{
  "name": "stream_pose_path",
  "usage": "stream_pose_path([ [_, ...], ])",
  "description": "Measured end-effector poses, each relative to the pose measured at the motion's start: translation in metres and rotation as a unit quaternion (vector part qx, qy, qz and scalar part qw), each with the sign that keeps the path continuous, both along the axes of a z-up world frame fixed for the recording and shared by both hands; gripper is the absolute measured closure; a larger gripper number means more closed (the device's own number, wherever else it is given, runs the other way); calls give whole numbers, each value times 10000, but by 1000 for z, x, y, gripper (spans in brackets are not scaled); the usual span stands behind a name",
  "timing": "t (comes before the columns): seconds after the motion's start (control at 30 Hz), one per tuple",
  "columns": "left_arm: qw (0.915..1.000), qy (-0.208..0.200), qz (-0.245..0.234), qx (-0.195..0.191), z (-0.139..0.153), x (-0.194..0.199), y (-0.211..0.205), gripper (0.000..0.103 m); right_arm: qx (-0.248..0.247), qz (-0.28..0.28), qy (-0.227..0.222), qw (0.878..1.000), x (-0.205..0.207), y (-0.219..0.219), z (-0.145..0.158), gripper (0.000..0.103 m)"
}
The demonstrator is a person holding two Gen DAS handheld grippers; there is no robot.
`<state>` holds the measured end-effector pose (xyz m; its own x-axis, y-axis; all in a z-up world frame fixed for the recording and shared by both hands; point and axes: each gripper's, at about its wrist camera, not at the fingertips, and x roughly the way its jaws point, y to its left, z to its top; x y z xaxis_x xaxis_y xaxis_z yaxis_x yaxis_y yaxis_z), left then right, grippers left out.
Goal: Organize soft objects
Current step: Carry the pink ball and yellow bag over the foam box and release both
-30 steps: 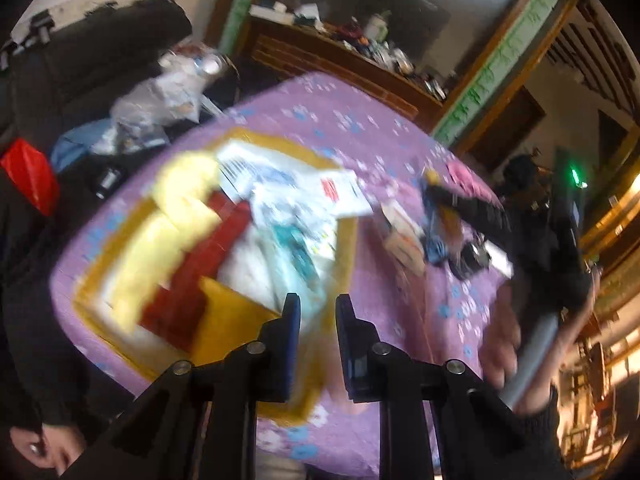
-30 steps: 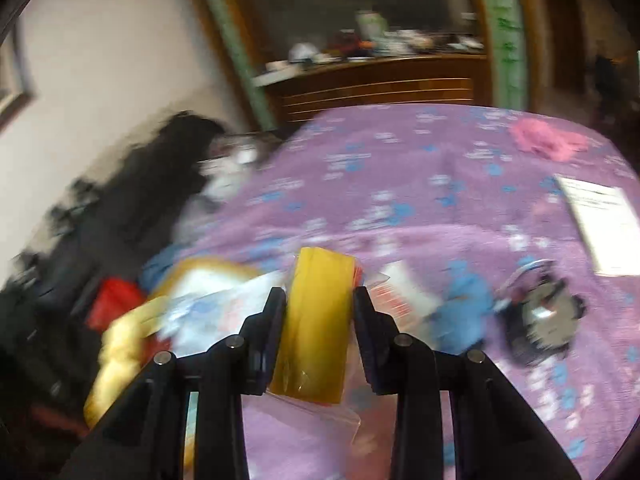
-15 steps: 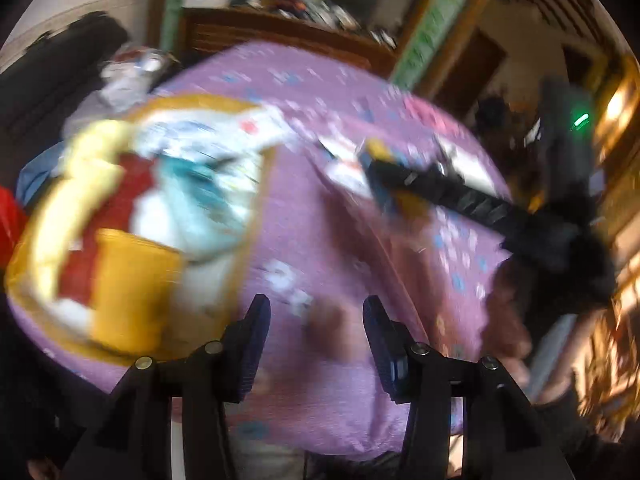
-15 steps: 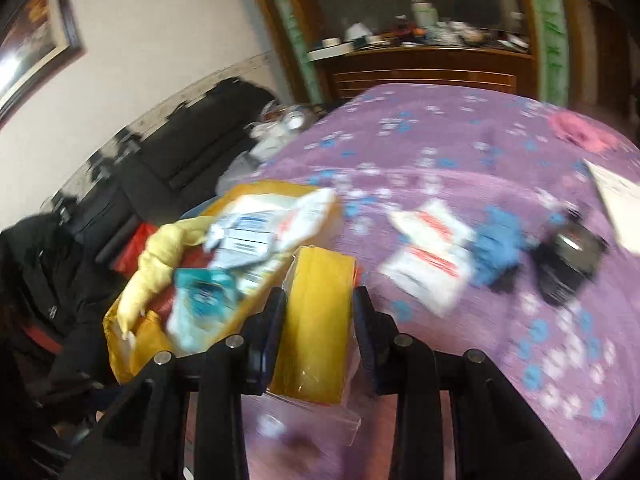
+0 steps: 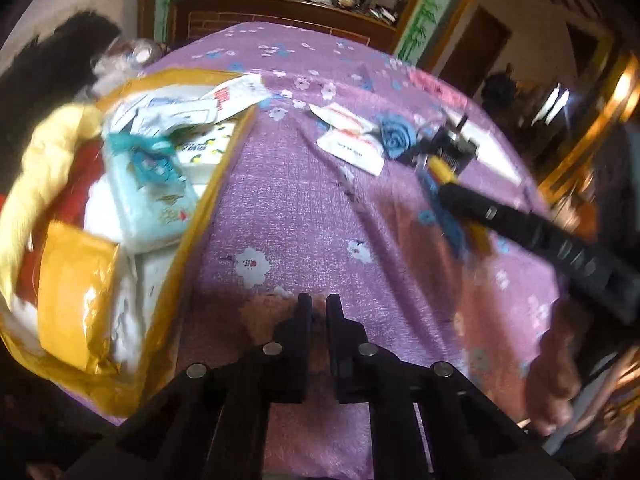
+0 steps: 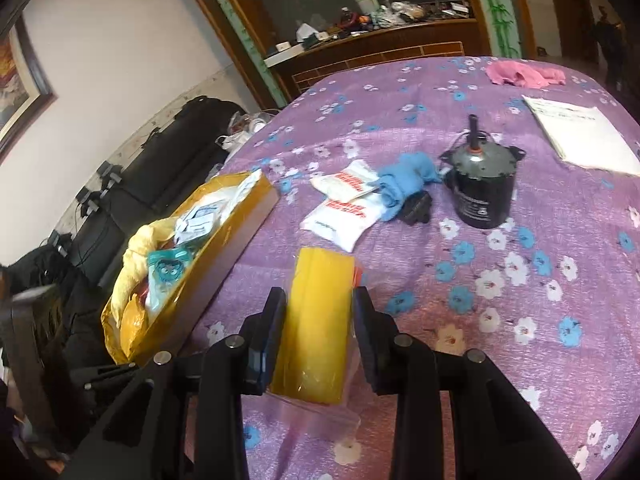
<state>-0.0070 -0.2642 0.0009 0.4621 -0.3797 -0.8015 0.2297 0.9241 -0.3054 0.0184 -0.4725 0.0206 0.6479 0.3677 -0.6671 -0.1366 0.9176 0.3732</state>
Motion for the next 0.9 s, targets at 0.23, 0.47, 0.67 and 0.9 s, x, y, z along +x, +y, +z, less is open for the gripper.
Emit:
stream_pose_path([
  [0.23, 9995, -94, -146, 248, 0, -8, -11, 48, 106, 150, 85, 9998, -2, 8, -9, 70],
  [0.47, 9892, -447, 174, 1385, -8, -4, -24, 67, 193, 104, 222, 9995, -4, 3, -16, 70],
  [0.67, 9913, -577, 295, 1150, -4, -7, -8, 83, 226, 157, 203, 9994, -7, 8, -15, 69],
  [0.9, 9959, -638, 617, -168, 49, -18, 42, 83, 266, 552, 7, 9981, -12, 33, 1, 69],
])
